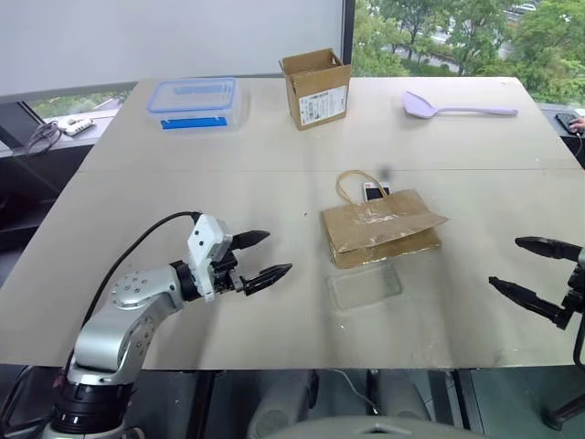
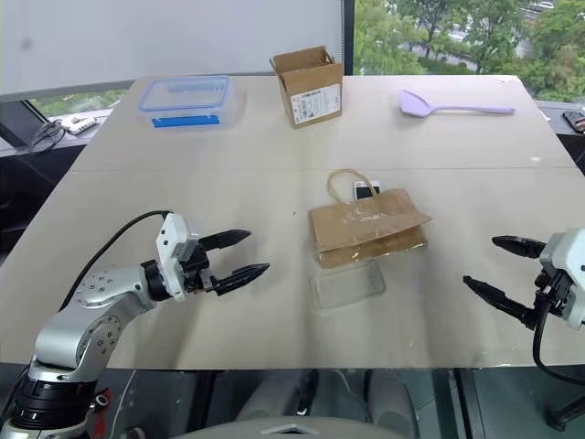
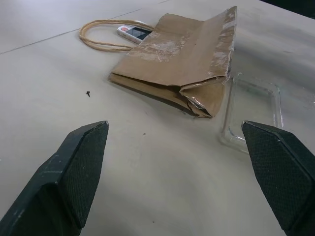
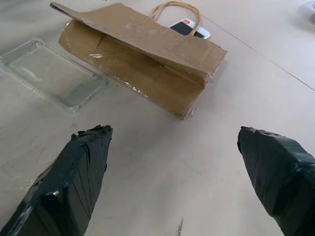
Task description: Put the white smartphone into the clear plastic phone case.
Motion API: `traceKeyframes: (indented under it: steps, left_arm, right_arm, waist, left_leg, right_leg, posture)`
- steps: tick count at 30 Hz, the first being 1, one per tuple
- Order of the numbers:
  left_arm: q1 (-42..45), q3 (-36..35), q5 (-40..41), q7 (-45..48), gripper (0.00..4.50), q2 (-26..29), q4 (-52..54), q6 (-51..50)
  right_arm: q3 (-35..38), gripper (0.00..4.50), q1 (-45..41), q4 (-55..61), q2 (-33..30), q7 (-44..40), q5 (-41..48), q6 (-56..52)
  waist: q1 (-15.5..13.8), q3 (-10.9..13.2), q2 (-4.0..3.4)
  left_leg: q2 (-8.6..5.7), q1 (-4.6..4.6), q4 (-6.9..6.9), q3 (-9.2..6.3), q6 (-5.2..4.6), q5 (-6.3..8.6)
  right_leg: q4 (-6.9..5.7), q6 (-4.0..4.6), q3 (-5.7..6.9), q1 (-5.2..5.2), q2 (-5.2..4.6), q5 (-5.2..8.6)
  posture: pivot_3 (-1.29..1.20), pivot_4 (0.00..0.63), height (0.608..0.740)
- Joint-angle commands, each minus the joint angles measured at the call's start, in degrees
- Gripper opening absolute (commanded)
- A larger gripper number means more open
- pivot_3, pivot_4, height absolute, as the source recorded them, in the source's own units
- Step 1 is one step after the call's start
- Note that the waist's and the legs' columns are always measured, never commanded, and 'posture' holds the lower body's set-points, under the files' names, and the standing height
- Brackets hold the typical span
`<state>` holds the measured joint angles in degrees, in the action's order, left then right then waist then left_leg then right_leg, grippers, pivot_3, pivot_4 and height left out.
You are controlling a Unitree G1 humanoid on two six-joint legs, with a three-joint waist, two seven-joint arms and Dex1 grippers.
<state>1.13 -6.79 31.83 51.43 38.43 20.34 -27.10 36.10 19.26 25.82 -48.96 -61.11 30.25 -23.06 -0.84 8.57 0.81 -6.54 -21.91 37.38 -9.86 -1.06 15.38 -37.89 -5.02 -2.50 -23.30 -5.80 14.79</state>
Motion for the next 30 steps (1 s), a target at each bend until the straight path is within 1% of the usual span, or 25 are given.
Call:
traceKeyframes:
  steps: [1, 4, 6, 7, 11, 13, 17, 20, 22, 24, 25, 26, 27, 29, 30]
  left_arm:
    - [2.1, 0.8, -0.8, 1.0, 4.50, 0.9, 2.5, 1.7]
    - [7.8, 8.1, -9.3, 5.5, 4.50, 1.5, 0.1, 11.7]
    - [10.4, 11.9, -12.8, 7.2, 4.50, 1.2, -2.3, 15.0]
    - [11.6, 13.2, -14.2, 7.4, 4.50, 0.9, -3.4, 16.0]
    - [16.1, 19.2, -24.6, 4.5, 4.50, 0.4, -8.1, 21.1]
    - [19.0, 21.1, -26.1, 4.7, 4.50, -1.8, -11.7, 24.5]
    - [23.4, 22.9, -27.0, 4.6, 4.50, -6.6, -17.0, 26.9]
    - [25.5, 24.4, -28.2, 5.4, 4.50, -8.8, -20.8, 29.9]
    - [27.0, 25.7, -29.6, 5.3, 3.97, -10.3, -23.6, 32.0]
    - [28.0, 26.4, -30.7, 4.6, 3.23, -11.7, -25.4, 33.3]
    - [28.5, 26.7, -31.9, 3.9, 2.68, -12.1, -26.3, 34.2]
    - [28.8, 27.4, -33.2, 3.5, 2.36, -12.3, -27.3, 35.7]
    - [28.9, 27.9, -34.2, 3.4, 1.84, -12.4, -28.1, 37.0]
    - [29.1, 28.1, -34.9, 2.9, 1.01, -13.0, -29.5, 38.5]
    - [29.3, 27.6, -34.7, 2.4, 0.47, -13.6, -29.9, 38.4]
  right_arm:
    - [1.6, 4.46, -0.2, 1.3, 0.0, -0.4, 0.8, 1.7]
    - [1.8, 4.46, 1.7, 5.1, 1.5, -2.0, 3.2, 3.0]
    - [3.0, 4.46, 3.7, 7.0, 2.1, -3.4, 4.7, 3.4]
    - [3.4, 4.46, 4.5, 7.8, 2.2, -3.8, 5.4, 3.3]
    - [4.8, 4.46, 7.2, 9.8, 2.9, -4.0, 5.8, 3.8]
    - [5.3, 4.46, 8.2, 10.3, 3.3, -3.5, 5.6, 4.0]
    - [6.5, 4.46, 10.3, 11.6, 4.0, -2.9, 5.9, 4.2]
    - [7.5, 4.46, 11.9, 12.7, 4.7, -2.7, 6.0, 4.2]
    - [7.9, 4.50, 12.8, 12.9, 5.1, -2.6, 5.8, 4.6]
    - [8.2, 4.50, 13.5, 13.2, 5.5, -2.3, 5.5, 5.0]
    - [8.4, 4.50, 13.8, 13.5, 5.7, -2.1, 5.5, 5.0]
    - [8.6, 4.50, 14.1, 13.7, 6.0, -1.9, 5.7, 5.0]
    - [8.7, 4.50, 14.3, 13.9, 6.1, -1.7, 5.8, 5.0]
    - [8.3, 4.50, 14.8, 14.4, 6.6, -1.4, 5.6, 5.4]
    - [8.0, 4.50, 14.9, 14.6, 6.7, -1.3, 5.6, 5.5]
  waist:
    - [0.0, 0.0, 0.00]
    - [-0.6, 0.0, 0.02]
    - [-0.8, 0.0, -0.01]
    - [-0.8, 0.0, -0.01]
    - [-0.2, 0.0, 0.00]
    - [-0.1, 0.0, 0.01]
    - [-0.2, 0.0, 0.02]
    - [0.0, 0.0, 0.02]
    - [0.0, 0.0, 0.03]
    - [0.0, 0.0, 0.03]
    - [-0.1, 0.0, 0.04]
    - [-0.1, 0.0, 0.04]
    - [-0.1, 0.0, 0.04]
    - [-0.1, 0.0, 0.04]
    - [0.0, 0.0, 0.04]
  left_leg:
    - [0.00, 0.00, 0.00, 0.00, 0.00, 0.00]
    - [-0.01, -0.02, 0.01, -0.04, -0.01, 0.00]
    - [-0.02, 0.00, 0.01, -0.04, 0.07, -0.04]
    - [-0.02, 0.01, 0.00, -0.01, 0.07, -0.04]
    - [-0.03, 0.00, 0.00, 0.01, 0.05, -0.03]
    - [-0.03, 0.01, -0.01, 0.00, 0.05, -0.03]
    - [-0.04, -0.01, 0.01, -0.04, 0.04, -0.03]
    - [-0.05, -0.01, 0.01, -0.03, 0.05, -0.03]
    - [-0.05, 0.01, 0.01, -0.02, 0.05, -0.04]
    - [-0.05, 0.01, 0.02, -0.02, 0.05, -0.04]
    - [-0.05, 0.01, 0.02, -0.01, 0.05, -0.04]
    - [-0.06, 0.01, 0.03, -0.02, 0.05, -0.04]
    - [-0.06, 0.00, 0.03, -0.03, 0.05, -0.04]
    - [-0.06, 0.01, 0.02, -0.03, 0.05, -0.04]
    - [-0.06, 0.01, 0.02, -0.03, 0.05, -0.04]
  right_leg:
    - [0.00, 0.00, 0.00, 0.00, 0.00, 0.00]
    - [0.00, 0.00, 0.09, 0.02, 0.03, 0.00]
    - [0.02, 0.00, 0.11, 0.07, 0.04, 0.00]
    - [0.03, 0.00, 0.08, 0.07, 0.04, 0.00]
    - [0.09, -0.01, 0.03, 0.06, 0.05, 0.00]
    - [0.09, -0.01, 0.04, 0.06, 0.06, 0.00]
    - [0.08, -0.03, 0.09, 0.07, 0.06, 0.00]
    - [0.08, -0.03, 0.08, 0.06, 0.05, 0.00]
    - [0.07, -0.04, 0.05, 0.06, 0.06, 0.00]
    - [0.06, -0.04, 0.06, 0.06, 0.07, 0.00]
    - [0.06, -0.04, 0.05, 0.06, 0.07, 0.00]
    - [0.06, -0.05, 0.05, 0.06, 0.07, 0.00]
    - [0.06, -0.05, 0.07, 0.06, 0.07, 0.00]
    - [0.05, -0.05, 0.06, 0.07, 0.07, 0.00]
    - [0.06, -0.05, 0.06, 0.06, 0.07, 0.00]
  posture:
    - [0.00, 0.150, 0.740]
    - [0.00, 0.150, 0.740]
    - [0.00, 0.150, 0.740]
    - [0.00, 0.150, 0.740]
    - [0.00, 0.150, 0.740]
    - [0.00, 0.150, 0.740]
    - [0.00, 0.150, 0.740]
    - [0.00, 0.150, 0.740]
    - [0.00, 0.150, 0.740]
    - [0.00, 0.150, 0.740]
    - [0.00, 0.150, 0.740]
    - [0.00, 0.150, 0.740]
    - [0.00, 0.150, 0.740]
    - [0.00, 0.150, 0.740]
    - [0.00, 0.150, 0.740]
